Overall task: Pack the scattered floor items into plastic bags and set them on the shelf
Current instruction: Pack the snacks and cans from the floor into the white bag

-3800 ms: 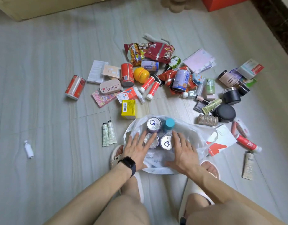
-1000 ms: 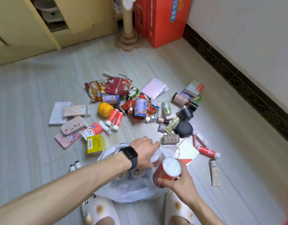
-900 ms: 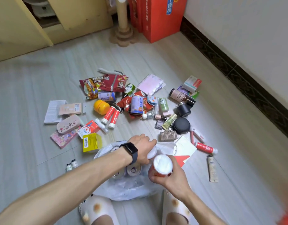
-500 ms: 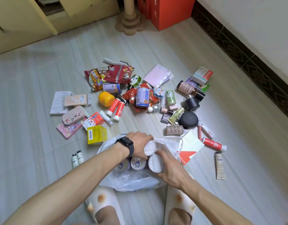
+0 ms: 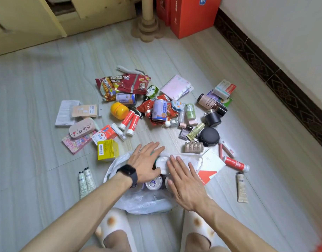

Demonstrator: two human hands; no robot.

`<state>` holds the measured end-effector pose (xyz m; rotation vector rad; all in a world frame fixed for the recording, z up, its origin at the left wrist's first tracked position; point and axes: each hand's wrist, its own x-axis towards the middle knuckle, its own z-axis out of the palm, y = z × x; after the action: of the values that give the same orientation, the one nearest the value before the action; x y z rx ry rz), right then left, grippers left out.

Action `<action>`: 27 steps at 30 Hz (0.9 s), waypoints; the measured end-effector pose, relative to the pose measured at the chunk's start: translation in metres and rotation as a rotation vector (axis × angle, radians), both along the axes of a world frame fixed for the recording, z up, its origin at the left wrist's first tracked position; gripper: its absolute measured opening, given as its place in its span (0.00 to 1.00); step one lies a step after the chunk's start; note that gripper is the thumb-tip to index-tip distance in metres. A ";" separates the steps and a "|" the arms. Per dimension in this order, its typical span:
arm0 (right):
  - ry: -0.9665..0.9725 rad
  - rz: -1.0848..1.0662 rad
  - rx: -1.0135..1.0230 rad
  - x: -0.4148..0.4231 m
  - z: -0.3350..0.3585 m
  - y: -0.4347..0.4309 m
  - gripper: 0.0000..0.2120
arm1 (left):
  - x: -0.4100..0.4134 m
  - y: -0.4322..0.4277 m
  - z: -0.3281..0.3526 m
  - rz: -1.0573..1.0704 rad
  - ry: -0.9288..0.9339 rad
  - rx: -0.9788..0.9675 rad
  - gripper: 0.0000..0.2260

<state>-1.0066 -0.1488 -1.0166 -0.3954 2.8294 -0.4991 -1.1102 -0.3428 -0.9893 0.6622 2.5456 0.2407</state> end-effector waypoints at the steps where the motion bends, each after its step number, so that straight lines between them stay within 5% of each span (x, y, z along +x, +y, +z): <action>1: 0.000 0.011 0.021 0.001 -0.004 0.000 0.29 | 0.009 -0.009 -0.003 0.000 0.040 0.005 0.35; 6: 0.005 0.031 0.017 0.000 -0.011 0.002 0.29 | 0.026 -0.031 -0.017 -0.063 0.055 0.014 0.36; 13: 0.015 -0.179 -0.303 -0.062 0.016 0.006 0.26 | -0.008 -0.026 -0.020 -0.043 -0.025 0.168 0.33; 18: 0.101 -0.250 -0.328 -0.160 0.019 -0.012 0.28 | -0.045 -0.026 -0.023 0.284 -0.109 0.472 0.28; 27: -0.167 -0.381 0.031 -0.279 -0.023 -0.053 0.48 | -0.219 -0.093 -0.044 0.519 0.155 -0.081 0.32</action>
<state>-1.2852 -0.2019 -1.0398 0.1904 2.7468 -0.5305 -1.3289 -0.4357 -1.0334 -0.0244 2.8195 0.2653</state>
